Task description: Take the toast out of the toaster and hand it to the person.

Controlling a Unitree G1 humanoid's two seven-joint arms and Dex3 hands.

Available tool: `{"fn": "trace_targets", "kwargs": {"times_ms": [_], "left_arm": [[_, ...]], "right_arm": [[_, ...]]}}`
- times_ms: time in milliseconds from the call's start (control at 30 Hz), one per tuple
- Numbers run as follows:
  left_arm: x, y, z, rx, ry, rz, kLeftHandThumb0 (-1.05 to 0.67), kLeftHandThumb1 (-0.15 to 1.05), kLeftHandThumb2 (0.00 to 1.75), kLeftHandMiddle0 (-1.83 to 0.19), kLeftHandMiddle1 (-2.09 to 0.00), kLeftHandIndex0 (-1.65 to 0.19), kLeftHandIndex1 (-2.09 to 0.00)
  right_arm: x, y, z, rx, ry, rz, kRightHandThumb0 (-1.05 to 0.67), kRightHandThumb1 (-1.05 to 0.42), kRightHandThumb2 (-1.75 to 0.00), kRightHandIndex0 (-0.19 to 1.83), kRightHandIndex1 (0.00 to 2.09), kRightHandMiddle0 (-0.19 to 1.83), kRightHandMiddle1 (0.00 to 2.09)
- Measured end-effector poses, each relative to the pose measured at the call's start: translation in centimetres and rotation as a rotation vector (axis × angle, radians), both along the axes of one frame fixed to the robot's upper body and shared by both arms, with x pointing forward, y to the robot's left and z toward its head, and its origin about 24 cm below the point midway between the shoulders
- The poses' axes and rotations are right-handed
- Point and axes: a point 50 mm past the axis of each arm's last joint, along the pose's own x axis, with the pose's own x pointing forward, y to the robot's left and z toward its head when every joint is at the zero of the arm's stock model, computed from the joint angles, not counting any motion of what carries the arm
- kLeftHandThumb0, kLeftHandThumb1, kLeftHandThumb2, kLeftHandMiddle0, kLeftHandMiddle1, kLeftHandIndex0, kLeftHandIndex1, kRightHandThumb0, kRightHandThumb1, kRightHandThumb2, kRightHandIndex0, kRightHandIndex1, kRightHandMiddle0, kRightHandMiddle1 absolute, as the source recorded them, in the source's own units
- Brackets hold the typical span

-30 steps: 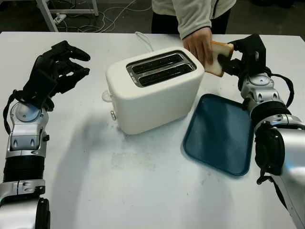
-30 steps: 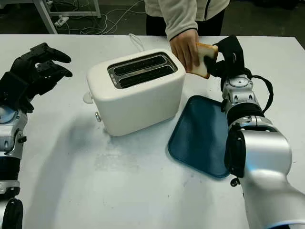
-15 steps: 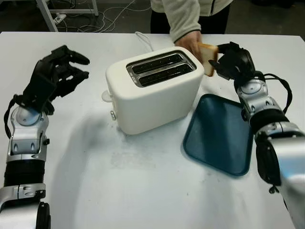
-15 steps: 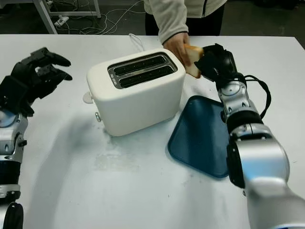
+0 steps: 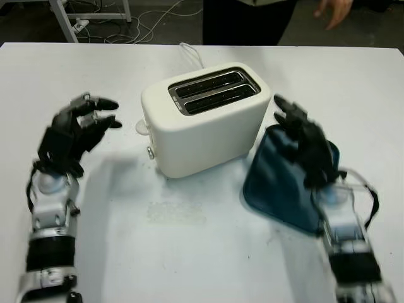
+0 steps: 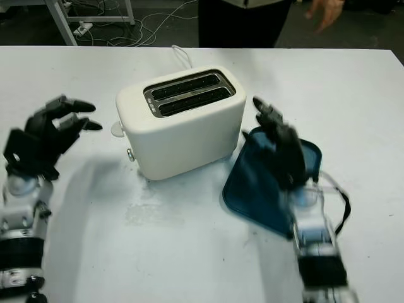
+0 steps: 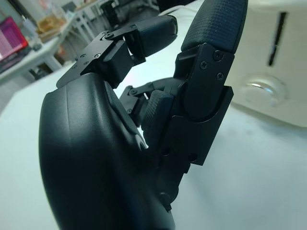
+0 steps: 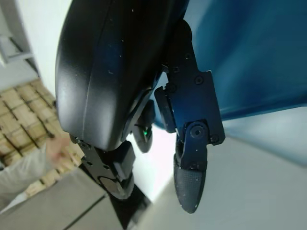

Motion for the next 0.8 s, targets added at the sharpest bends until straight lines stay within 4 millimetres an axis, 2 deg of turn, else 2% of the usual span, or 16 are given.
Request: {"fn": "trace_targets", "kwargs": {"times_ms": [133,267,400,567,800], "left_arm": [[-0.4,-1.2,-0.2,-0.009,-0.053,0.024,-1.05,0.91,0.01,-0.60,-1.23,-0.58,-1.17],[-0.6,-2.3,-1.5,-0.011,-0.063,0.017,-1.05,0.92,0.02,-0.57,-1.23,-0.55,-1.16],[-0.8,-3.2,-3.1,-0.004,-0.027,-0.003,-1.05,0.92,0.05,-0.54,-1.29,-0.54,-1.20],[-1.1,-4.0,-3.9,-0.021,-0.062,0.001,-1.05,0.92,0.10,-0.48,-1.29,-0.49,-1.19],[-1.3,-4.7,-3.8,0.001,-0.097,0.007,-1.05,0.92,0.16,-0.41,-1.34,-0.42,-1.25]], "right_arm": [[-1.5,1.1,-0.8,0.076,0.037,-0.003,-0.63,-0.92,-0.49,0.30,0.02,0.36,0.02],[-2.1,1.6,-1.9,0.066,0.071,-0.013,-0.64,-0.92,-0.53,0.35,0.05,0.36,0.02],[-2.2,2.0,-1.7,0.105,0.085,-0.026,-0.60,-0.92,-0.54,0.31,0.03,0.35,0.01],[-2.2,1.7,-1.6,0.110,0.088,-0.052,-0.58,-0.92,-0.54,0.27,0.01,0.36,0.01],[-1.8,1.6,-1.7,0.122,0.110,-0.074,-0.62,-0.92,-0.54,0.27,0.01,0.38,0.01]]}}
